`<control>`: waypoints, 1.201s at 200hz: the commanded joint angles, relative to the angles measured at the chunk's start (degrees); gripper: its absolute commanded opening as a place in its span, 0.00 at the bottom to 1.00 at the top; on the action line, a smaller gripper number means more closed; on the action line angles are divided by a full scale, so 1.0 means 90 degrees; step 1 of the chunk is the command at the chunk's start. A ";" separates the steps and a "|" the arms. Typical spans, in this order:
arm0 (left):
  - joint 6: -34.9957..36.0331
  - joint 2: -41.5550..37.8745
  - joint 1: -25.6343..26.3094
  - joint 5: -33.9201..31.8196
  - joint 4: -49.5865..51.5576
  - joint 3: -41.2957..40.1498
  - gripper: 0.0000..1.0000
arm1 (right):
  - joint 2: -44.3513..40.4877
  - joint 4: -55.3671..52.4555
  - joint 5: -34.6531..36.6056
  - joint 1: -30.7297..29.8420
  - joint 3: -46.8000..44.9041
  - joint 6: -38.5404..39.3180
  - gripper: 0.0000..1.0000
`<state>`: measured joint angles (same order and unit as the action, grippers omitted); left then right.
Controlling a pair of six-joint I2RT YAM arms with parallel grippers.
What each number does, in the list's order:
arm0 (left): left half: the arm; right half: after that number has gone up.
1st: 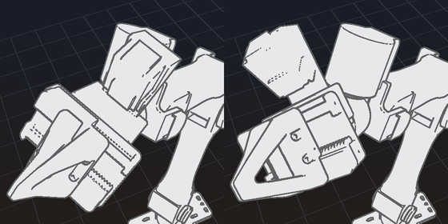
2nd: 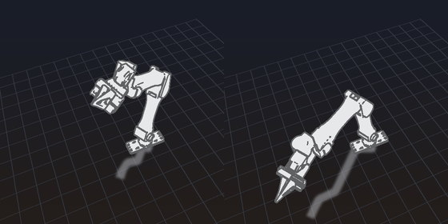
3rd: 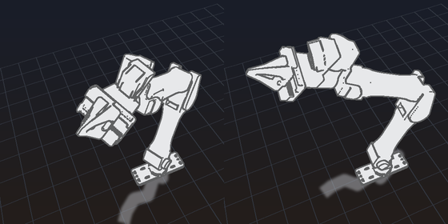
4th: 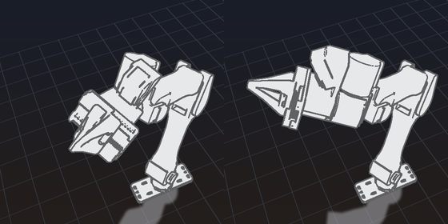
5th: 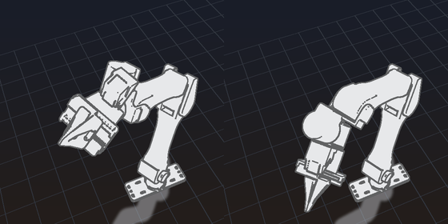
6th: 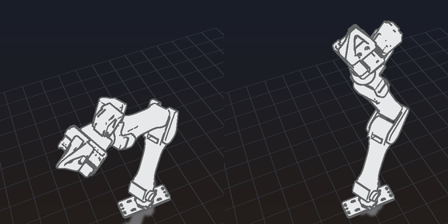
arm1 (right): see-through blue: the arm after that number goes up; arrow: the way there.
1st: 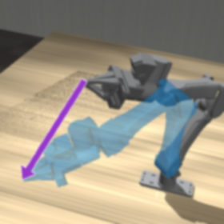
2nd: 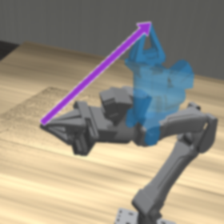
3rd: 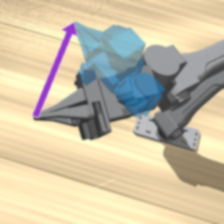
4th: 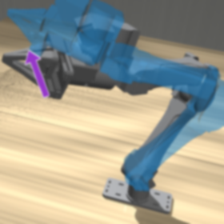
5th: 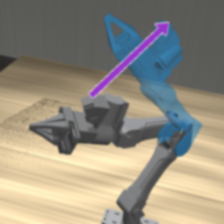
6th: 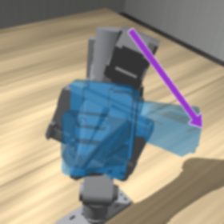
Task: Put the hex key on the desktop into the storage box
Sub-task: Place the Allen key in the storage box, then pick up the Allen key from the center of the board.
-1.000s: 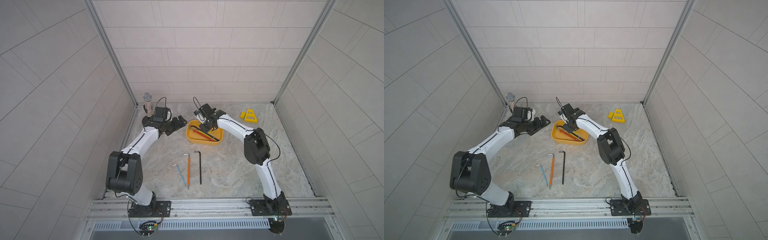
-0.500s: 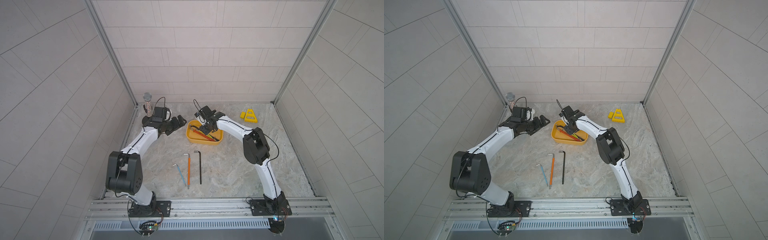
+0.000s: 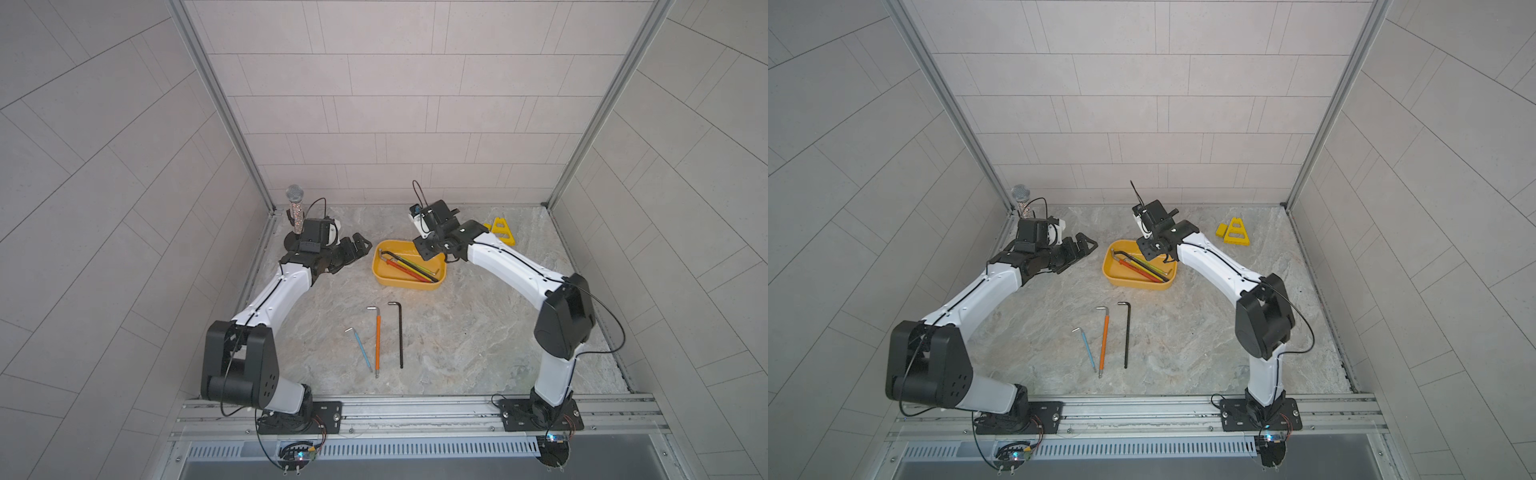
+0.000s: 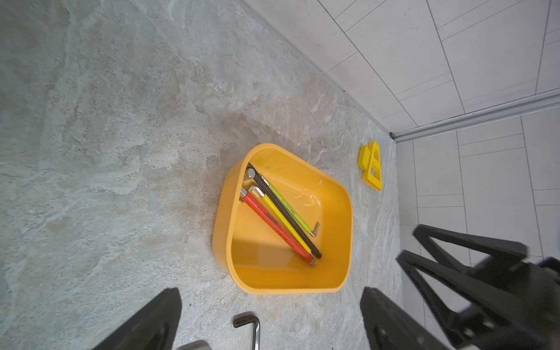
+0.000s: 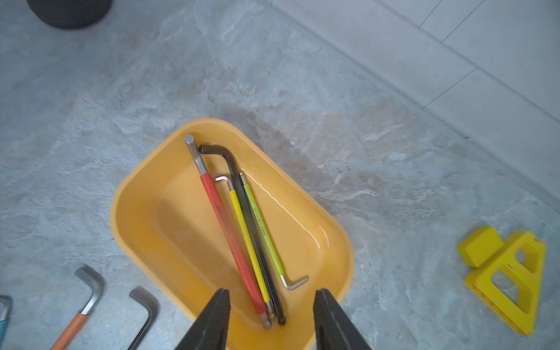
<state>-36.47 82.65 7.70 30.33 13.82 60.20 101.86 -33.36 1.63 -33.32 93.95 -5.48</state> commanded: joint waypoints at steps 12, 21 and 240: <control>-0.0838 -0.0715 -0.0089 0.0712 -0.0283 -0.0810 1.00 | -0.1303 0.0364 0.0489 0.0006 -0.1296 -0.0623 0.55; -0.0980 -0.0995 -0.0094 0.0741 -0.0415 -0.1106 1.00 | -0.1656 0.0400 0.0387 0.0011 -0.1635 -0.0709 0.56; -0.0099 -0.2190 -0.0361 0.0191 0.0622 -0.1887 1.00 | -0.1663 0.0246 0.0603 -0.2423 -0.3709 -0.4279 0.53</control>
<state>-39.13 64.66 5.78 32.93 17.74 41.87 82.63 -29.93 6.28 -53.06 56.27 -40.80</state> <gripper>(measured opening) 0.999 0.539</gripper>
